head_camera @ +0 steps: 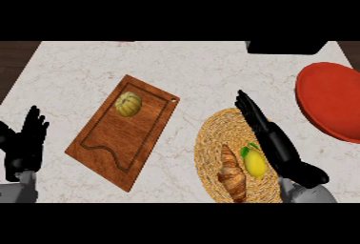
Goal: Pick the lemon from the placemat and place it in the bowl
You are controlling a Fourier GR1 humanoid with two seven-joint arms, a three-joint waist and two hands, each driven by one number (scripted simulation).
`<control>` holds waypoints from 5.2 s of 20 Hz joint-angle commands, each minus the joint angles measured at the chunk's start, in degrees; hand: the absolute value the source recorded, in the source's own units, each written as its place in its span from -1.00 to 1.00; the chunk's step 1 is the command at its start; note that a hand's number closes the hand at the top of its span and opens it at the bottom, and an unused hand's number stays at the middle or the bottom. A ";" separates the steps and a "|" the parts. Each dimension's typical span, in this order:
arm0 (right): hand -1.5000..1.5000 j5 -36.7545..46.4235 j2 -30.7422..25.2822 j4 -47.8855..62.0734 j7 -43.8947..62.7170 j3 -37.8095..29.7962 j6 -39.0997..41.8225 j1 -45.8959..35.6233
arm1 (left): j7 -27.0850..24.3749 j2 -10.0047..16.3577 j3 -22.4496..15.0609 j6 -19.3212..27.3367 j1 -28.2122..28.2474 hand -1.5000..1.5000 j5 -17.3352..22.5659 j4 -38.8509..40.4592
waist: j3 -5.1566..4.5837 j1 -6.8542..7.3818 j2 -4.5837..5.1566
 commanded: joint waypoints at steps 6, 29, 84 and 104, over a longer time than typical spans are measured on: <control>-1.00 -3.37 7.67 -5.15 5.99 18.05 13.82 -6.56 | -9.95 4.14 -0.25 -7.10 -9.79 0.00 -1.74 -10.71 | -0.02 0.64 -0.35; -1.00 41.31 -30.33 -45.78 31.82 7.73 13.01 10.71 | -9.88 3.47 2.37 -11.40 -7.28 0.00 0.38 -12.81 | -0.14 -1.78 -0.11; -1.00 64.66 -7.45 -4.36 12.16 1.46 31.71 -0.69 | -8.98 -7.53 9.41 -18.67 -6.47 0.00 -10.10 -14.20 | 0.09 -1.07 0.03; 1.00 74.32 -0.09 10.18 4.03 -0.53 18.86 -3.16 | -9.86 -8.30 12.10 -20.01 -9.18 0.00 -11.96 -10.63 | 0.10 -1.13 0.06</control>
